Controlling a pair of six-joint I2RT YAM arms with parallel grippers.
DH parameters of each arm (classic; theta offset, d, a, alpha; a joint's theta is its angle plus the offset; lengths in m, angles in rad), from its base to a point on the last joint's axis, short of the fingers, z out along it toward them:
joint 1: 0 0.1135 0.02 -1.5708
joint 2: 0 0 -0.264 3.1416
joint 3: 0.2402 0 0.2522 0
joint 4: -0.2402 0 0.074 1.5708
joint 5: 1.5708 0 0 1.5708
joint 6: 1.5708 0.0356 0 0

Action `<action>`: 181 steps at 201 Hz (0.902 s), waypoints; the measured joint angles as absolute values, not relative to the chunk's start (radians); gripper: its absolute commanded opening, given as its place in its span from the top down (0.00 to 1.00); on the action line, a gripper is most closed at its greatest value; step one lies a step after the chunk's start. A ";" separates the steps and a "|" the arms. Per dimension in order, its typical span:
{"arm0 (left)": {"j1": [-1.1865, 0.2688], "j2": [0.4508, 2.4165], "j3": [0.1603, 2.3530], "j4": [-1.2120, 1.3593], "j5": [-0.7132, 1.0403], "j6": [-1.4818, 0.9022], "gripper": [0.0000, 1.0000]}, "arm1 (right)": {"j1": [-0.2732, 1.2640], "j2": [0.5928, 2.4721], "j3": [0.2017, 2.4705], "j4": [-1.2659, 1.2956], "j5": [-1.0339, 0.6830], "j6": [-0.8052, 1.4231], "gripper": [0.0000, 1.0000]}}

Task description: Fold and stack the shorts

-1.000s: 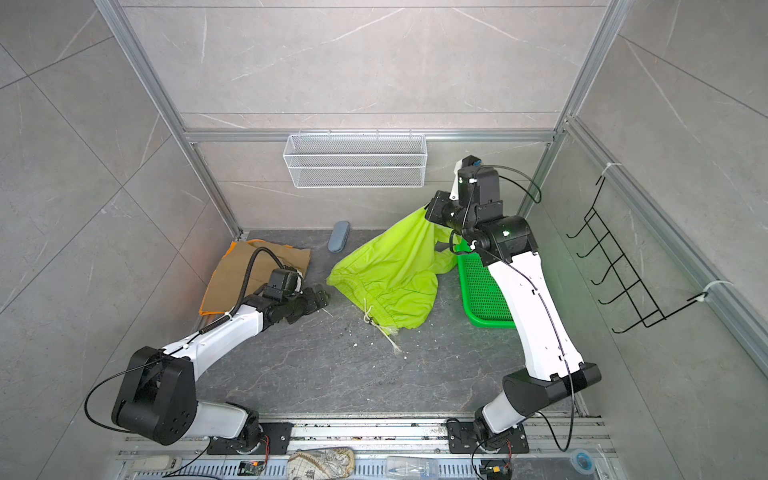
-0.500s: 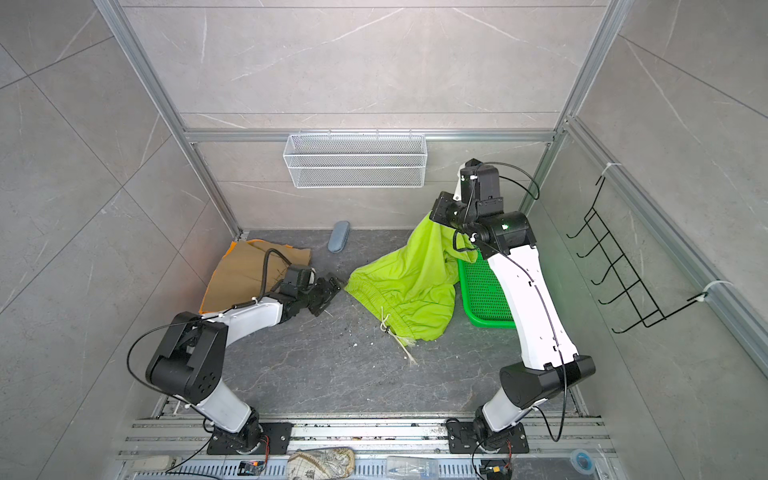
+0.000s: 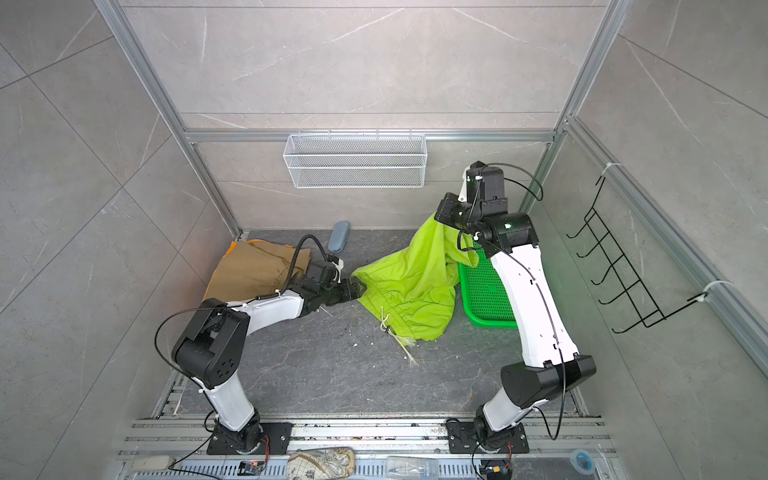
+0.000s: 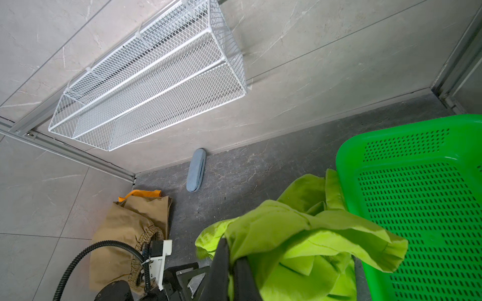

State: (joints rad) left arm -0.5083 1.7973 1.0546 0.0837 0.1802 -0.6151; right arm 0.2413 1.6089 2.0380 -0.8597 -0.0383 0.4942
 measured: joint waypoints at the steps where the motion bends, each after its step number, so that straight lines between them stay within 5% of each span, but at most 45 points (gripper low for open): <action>1: -0.510 1.799 1.056 0.081 0.178 -0.611 0.13 | 0.241 1.609 2.037 -0.859 -0.039 0.494 1.00; 71: -0.511 1.891 1.184 0.022 0.026 -0.489 0.26 | 0.227 1.607 1.973 -0.826 -0.076 0.497 1.00; 90: -0.511 1.912 1.199 0.022 0.021 -0.472 0.41 | 0.220 1.604 1.970 -0.820 -0.080 0.497 1.00; 138: -0.512 1.950 1.207 0.016 0.078 -0.441 0.99 | 0.207 1.602 1.969 -0.811 -0.095 0.501 1.00; 181: -0.492 1.898 1.251 -0.113 0.077 -0.358 1.00 | 0.173 1.597 1.968 -0.812 -0.106 0.501 1.00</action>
